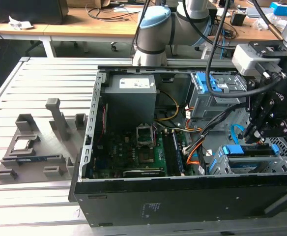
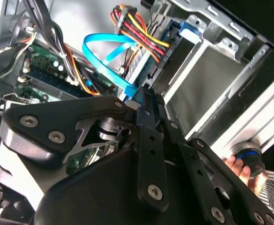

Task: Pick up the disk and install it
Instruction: 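Insert the second disk wire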

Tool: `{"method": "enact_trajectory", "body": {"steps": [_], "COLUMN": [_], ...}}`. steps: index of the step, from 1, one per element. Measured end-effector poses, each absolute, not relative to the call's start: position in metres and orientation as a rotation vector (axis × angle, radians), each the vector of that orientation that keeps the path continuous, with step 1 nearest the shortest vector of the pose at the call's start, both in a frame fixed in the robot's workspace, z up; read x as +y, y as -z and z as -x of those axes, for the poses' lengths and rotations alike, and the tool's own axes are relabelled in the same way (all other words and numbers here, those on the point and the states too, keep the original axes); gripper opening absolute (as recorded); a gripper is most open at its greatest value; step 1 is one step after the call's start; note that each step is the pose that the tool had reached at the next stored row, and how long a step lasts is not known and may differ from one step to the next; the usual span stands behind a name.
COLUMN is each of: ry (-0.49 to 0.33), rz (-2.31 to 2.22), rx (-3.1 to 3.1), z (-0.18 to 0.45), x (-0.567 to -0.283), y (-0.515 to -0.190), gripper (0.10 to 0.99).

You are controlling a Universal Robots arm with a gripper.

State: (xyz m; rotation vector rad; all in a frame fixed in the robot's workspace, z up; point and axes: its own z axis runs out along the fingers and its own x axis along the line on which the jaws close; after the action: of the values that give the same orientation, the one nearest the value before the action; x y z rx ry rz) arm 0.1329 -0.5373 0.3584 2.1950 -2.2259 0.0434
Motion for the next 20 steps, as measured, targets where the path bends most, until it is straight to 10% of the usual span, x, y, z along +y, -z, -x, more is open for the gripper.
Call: {"method": "enact_trajectory", "body": {"steps": [20], "ry": [-0.046], "rz": [-2.21], "rx": [-2.209], "z": [-0.147], "x": [-0.534], "y": [-0.344], "gripper": [0.161]}}
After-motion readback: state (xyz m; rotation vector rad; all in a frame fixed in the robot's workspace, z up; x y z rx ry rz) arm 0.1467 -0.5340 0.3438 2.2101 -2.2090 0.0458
